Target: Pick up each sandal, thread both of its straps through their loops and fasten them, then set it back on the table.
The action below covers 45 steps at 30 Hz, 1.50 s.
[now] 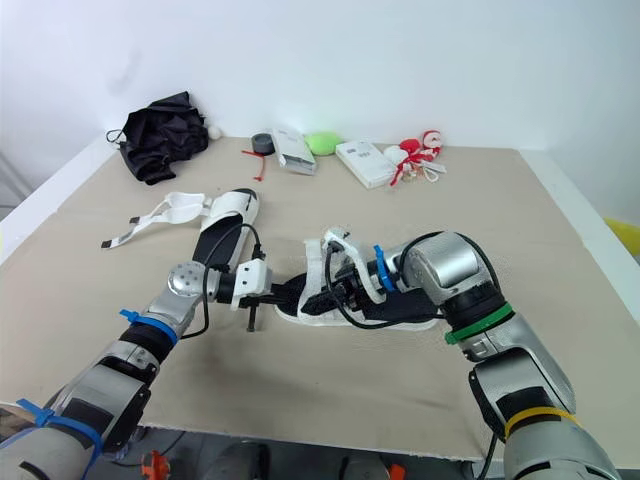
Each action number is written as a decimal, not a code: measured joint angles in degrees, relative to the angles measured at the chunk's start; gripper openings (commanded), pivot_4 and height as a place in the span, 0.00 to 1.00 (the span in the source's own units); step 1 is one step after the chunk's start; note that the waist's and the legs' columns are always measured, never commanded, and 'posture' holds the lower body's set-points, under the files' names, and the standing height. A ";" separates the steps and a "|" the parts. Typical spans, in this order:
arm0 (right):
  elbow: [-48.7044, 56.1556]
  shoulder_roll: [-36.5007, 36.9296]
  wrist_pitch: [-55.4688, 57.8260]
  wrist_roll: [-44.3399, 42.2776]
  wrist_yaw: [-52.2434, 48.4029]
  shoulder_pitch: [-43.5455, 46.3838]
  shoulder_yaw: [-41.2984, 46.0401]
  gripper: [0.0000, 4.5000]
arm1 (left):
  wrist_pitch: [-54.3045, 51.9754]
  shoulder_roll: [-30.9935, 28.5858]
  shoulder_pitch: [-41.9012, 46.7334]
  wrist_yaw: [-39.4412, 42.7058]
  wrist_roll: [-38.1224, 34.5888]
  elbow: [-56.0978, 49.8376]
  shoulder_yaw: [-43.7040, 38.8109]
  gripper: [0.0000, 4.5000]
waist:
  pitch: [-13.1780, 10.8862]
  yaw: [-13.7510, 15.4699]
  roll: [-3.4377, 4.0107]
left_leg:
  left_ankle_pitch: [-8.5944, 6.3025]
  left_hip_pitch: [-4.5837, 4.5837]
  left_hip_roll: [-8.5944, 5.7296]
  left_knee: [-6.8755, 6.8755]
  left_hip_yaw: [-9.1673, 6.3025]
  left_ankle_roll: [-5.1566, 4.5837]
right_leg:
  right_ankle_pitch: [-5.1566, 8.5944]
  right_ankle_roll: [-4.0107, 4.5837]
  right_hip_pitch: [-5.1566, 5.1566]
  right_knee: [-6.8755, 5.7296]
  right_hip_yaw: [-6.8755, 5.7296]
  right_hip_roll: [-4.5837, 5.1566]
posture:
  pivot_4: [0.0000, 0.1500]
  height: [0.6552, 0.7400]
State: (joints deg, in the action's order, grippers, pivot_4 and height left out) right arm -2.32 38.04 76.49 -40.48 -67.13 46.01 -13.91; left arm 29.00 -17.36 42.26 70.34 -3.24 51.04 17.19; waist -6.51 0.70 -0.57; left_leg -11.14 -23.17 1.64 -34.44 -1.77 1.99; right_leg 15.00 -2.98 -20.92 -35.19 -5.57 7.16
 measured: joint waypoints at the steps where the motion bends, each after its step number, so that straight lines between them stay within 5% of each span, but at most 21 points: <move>1: -2.79 -2.38 0.04 1.03 3.24 0.56 0.79 0.92 | 0.00 0.01 0.02 -0.14 0.00 0.08 0.00 0.00 | -0.01 -0.02 0.02 | 0.00 -0.02 -0.01 -0.01 0.03 0.00 | -0.03 -0.05 -0.04 0.00 0.00 0.03 | 1.00 1.00; 28: -22.98 -11.81 -5.42 10.64 9.71 11.46 0.36 0.92 | 0.01 0.23 0.24 0.15 0.00 0.09 0.00 0.00 | 0.13 0.07 0.16 | 0.14 -0.07 -0.03 -0.04 0.00 -0.23 | -0.14 -0.08 0.00 -0.06 0.01 -0.09 | 1.00 1.00; 31: -23.14 -11.85 -5.37 10.97 9.64 11.46 0.37 0.74 | 0.01 0.27 0.24 0.17 -0.01 0.09 -0.06 0.00 | 0.13 0.07 0.13 | 0.14 -0.07 -0.04 -0.06 0.00 -0.23 | -0.14 -0.08 0.01 -0.06 0.01 -0.08 | 1.00 1.00; 38: -23.07 -11.74 -5.28 10.84 8.26 11.45 0.87 0.02 | 0.00 0.15 0.24 2.45 -0.83 0.09 -0.90 0.00 | 0.05 0.03 0.15 | 0.18 -0.07 -0.02 -0.05 -0.02 -0.30 | -0.24 -0.23 -0.02 -0.07 0.01 -0.14 | 1.00 1.00; 45: -19.84 -11.27 -4.22 9.13 6.38 10.62 1.55 0.01 | -0.43 0.05 0.40 5.12 -1.72 -0.35 -1.74 0.00 | -0.22 0.01 0.11 | 0.15 -0.15 0.00 -0.01 -0.07 -0.36 | -0.22 -0.19 -0.09 -0.08 0.02 -0.24 | 1.00 1.00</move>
State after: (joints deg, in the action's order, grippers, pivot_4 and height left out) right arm -22.16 26.78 72.27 -31.35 -60.74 56.63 -12.36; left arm 28.57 -17.31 42.66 75.47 -4.96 50.69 15.45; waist -6.73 0.71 -0.46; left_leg -10.98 -23.32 1.65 -34.45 -1.84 1.63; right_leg 14.78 -3.17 -21.01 -35.27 -5.55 6.92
